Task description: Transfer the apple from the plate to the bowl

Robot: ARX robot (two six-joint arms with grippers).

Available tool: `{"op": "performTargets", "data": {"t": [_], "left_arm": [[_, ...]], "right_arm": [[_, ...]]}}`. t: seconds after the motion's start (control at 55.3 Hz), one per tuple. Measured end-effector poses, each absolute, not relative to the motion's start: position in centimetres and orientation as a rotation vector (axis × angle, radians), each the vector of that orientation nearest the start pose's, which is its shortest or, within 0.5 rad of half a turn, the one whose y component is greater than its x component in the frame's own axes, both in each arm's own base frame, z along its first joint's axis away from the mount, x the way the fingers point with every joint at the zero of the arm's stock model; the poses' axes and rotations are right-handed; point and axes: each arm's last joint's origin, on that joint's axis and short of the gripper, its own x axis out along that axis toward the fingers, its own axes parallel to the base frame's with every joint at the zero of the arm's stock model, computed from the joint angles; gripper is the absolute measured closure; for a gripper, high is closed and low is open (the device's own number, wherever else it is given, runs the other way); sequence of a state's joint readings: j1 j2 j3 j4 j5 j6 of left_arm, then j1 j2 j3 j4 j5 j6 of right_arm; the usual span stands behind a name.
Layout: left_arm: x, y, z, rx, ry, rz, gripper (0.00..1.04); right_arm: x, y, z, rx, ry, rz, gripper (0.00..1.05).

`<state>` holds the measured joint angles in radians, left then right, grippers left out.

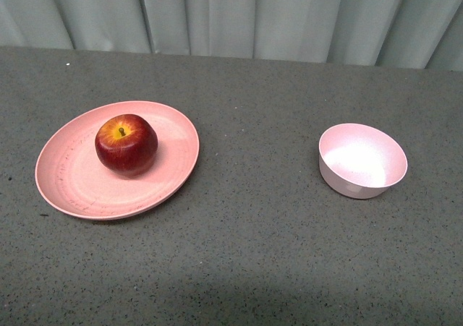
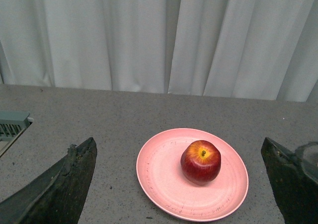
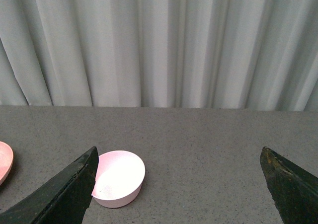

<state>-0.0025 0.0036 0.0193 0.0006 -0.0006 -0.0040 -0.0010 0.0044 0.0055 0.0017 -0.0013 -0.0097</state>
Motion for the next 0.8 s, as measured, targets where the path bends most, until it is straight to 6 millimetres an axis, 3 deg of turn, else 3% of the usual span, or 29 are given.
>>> {"op": "performTargets", "data": {"t": [0.145,0.361,0.578,0.795], "left_arm": [[9.7,0.0,17.0,-0.004,-0.016,-0.002,0.07],[9.7,0.0,17.0,-0.004,-0.016,-0.002,0.07],[9.7,0.0,17.0,-0.004,-0.016,-0.002,0.07],[9.7,0.0,17.0,-0.004,-0.016,-0.002,0.07]], "right_arm": [[11.0,0.3,16.4,-0.224,0.216,-0.040,0.09],[17.4,2.1,17.5,-0.318,0.366,0.152,0.09],[23.9,4.4,15.0,-0.400,0.643,0.320,0.09],[28.5,6.7,12.8,-0.450,0.809,0.429,0.09]]}}
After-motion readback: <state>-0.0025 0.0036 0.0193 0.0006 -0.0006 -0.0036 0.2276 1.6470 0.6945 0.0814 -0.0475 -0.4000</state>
